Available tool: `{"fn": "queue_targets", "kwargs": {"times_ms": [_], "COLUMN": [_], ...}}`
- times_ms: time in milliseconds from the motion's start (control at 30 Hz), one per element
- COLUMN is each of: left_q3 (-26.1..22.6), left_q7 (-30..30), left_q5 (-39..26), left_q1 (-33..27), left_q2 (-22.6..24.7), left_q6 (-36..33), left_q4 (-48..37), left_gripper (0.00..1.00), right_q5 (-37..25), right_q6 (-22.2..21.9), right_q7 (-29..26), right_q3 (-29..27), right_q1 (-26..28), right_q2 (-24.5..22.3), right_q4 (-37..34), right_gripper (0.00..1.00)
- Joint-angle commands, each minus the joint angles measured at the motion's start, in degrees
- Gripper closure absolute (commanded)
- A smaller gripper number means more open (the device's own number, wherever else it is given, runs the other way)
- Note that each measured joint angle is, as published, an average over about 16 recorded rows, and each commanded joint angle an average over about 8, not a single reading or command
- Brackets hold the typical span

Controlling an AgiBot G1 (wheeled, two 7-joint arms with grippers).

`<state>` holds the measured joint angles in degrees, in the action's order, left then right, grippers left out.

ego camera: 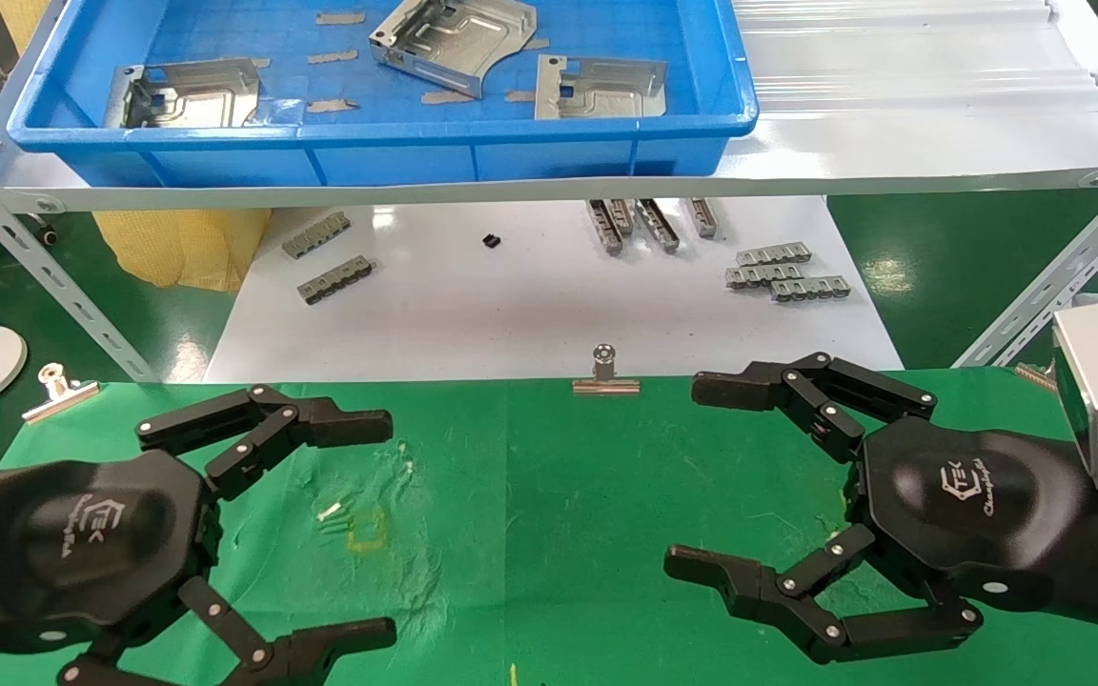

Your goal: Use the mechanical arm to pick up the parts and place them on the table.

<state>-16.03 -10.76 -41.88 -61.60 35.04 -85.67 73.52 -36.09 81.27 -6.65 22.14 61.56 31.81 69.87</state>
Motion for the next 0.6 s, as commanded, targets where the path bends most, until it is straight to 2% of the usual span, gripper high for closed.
{"fn": "queue_targets", "kwargs": {"times_ms": [33,600], "left_q3": [0.0,0.0], "left_q7": [0.0,0.0], "left_q5": [0.0,0.0], "left_q1": [0.0,0.0], "left_q2": [0.0,0.0], "left_q6": [0.0,0.0], "left_q4": [0.0,0.0], "left_gripper": [0.00,0.00], "right_q5": [0.0,0.0], "right_q6": [0.0,0.0], "right_q7": [0.0,0.0], "right_q3": [0.0,0.0], "right_q1": [0.0,0.0], "right_q2": [0.0,0.0], "right_q4": [0.0,0.0], "right_gripper": [0.00,0.00]}}
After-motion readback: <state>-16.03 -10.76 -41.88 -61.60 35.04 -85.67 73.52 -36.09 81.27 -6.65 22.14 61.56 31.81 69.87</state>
